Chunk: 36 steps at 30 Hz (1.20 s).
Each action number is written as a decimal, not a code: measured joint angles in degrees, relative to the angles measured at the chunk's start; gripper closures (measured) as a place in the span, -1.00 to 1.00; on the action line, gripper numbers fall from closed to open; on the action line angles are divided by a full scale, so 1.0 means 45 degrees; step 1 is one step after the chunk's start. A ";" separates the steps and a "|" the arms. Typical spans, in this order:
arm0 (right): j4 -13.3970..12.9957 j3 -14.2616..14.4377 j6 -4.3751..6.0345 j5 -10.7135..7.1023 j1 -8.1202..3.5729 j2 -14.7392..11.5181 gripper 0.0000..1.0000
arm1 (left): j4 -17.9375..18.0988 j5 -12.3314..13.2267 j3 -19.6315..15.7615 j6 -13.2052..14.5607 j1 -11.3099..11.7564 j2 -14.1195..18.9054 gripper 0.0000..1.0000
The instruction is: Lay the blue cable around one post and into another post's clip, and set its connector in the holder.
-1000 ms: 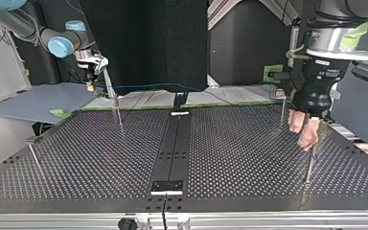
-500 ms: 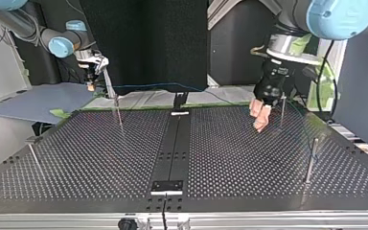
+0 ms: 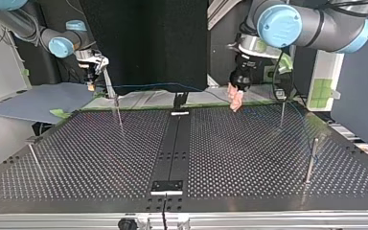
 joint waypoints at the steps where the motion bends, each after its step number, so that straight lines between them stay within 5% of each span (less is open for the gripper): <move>1: 0.0001 0.0000 0.0000 0.0001 0.0002 0.0000 1.00 | 0.0172 -0.0166 -0.0014 -0.0057 -0.0166 -0.0166 -1.00; 25: 0.0008 0.0005 -0.0016 0.0004 -0.0023 0.0000 1.00 | 0.3426 -0.3421 0.0035 -0.0846 -0.3420 -0.3422 -1.00; 36: 0.0112 0.0005 -0.0078 0.0037 -0.0005 -0.0004 1.00 | 0.4677 -0.3751 0.0146 -0.1420 -0.4675 -0.4675 -1.00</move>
